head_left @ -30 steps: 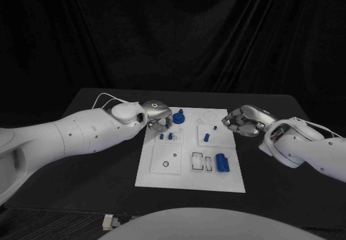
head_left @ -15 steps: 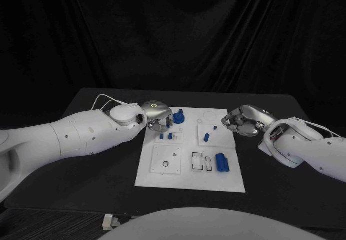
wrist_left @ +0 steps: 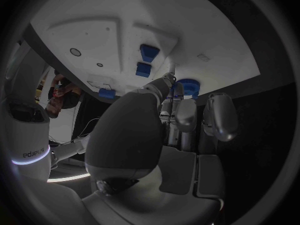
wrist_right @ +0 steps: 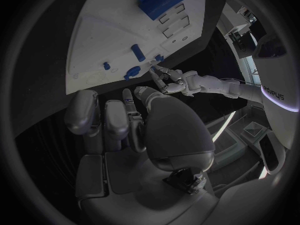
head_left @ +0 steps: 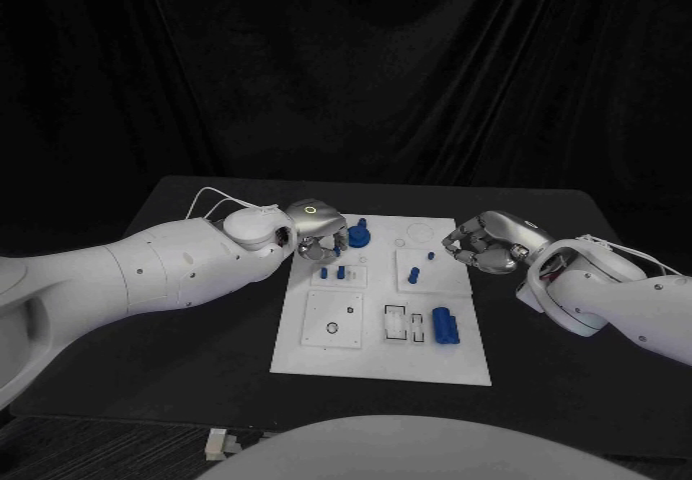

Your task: Assemble the parts on the task board

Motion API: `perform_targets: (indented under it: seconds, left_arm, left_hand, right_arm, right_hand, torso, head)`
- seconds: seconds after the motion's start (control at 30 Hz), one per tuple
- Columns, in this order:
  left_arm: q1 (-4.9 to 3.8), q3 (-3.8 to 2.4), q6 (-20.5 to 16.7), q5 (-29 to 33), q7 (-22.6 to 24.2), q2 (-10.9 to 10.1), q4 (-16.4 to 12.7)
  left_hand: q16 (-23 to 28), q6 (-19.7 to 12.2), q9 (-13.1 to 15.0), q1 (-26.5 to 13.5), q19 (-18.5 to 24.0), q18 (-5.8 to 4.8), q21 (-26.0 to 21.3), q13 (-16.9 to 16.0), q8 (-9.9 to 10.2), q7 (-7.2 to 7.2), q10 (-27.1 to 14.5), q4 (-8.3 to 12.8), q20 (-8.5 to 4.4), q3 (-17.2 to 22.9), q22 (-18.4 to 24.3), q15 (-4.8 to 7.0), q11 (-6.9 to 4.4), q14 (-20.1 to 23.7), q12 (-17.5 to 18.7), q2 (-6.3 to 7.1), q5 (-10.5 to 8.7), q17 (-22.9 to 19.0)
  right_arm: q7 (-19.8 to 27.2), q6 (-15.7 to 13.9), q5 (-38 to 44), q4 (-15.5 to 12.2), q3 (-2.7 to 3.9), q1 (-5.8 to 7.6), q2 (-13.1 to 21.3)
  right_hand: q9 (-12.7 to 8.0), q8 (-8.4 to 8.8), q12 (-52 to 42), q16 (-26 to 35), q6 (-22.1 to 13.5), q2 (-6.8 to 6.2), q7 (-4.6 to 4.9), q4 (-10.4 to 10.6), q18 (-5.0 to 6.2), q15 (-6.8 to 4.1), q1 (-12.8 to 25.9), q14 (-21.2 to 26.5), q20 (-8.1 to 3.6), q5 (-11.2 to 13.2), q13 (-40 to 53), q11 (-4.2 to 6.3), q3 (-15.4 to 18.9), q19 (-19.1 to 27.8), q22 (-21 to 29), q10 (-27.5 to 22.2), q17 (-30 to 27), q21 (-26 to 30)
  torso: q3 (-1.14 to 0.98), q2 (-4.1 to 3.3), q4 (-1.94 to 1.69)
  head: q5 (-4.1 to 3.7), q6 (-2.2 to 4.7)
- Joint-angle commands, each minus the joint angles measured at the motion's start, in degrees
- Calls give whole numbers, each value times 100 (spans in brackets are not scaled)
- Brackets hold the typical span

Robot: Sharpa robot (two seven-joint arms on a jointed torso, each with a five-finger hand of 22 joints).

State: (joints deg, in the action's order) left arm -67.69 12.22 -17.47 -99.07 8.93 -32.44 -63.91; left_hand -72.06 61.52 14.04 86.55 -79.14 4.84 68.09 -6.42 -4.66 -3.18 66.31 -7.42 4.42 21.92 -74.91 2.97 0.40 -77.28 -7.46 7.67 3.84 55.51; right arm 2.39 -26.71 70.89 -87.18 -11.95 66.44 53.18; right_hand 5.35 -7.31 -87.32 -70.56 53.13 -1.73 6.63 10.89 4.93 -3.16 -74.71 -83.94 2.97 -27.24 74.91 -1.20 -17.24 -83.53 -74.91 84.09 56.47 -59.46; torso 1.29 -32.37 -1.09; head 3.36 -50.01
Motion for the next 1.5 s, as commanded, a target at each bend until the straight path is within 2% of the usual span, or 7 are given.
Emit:
perform_targets:
  seconds: [0.03, 0.97, 1.5]
  left_arm:
    - [10, -5, 50, -2, -39, 24, 18]
    - [51, -5, 282, -2, -30, 122, 138]
    - [110, -5, 223, -2, -5, 170, 177]
  left_hand:
    - [17, 3, -9, 23, -9, -26, -9, -7, 33, 7, 28, 6, 0, 12, -899, -6, -2, 8, -24, 40, 34, -16]
    - [53, -22, -17, 28, 24, -13, -79, -10, 48, 29, -13, 21, -1, 18, -882, -1, -17, 42, 17, 64, 31, -71]
    - [52, -24, -17, 23, 19, -16, -67, -14, 49, 30, -8, 16, -1, 21, -885, 0, -19, 44, 17, 55, 31, -68]
  right_arm:
    - [-18, 29, 4, 1, 3, -15, 3]
    - [-24, 41, 4, -9, 3, -16, 14]
    - [-35, 40, 4, -16, 3, -17, 10]
  right_hand:
    - [-7, -3, 36, 40, 53, -26, 2, -23, 72, 26, -46, -92, 12, -10, 932, -32, -4, 8, -731, 309, -5, 37]
    - [-7, -6, 37, 39, 59, -23, 3, -36, 71, 28, -59, -92, 13, -13, 930, -34, -12, 8, -732, 308, -4, 38]
    - [-7, -7, 36, 37, 61, -21, 3, -41, 72, 28, -64, -92, 13, -14, 933, -34, -16, 8, -732, 309, -2, 41]
  torso:
    - [2, -5, 8]
    - [2, 0, 9]
    - [2, -5, 3]
  head:
    - [11, 1]
    - [-13, 1]
    - [-17, 1]
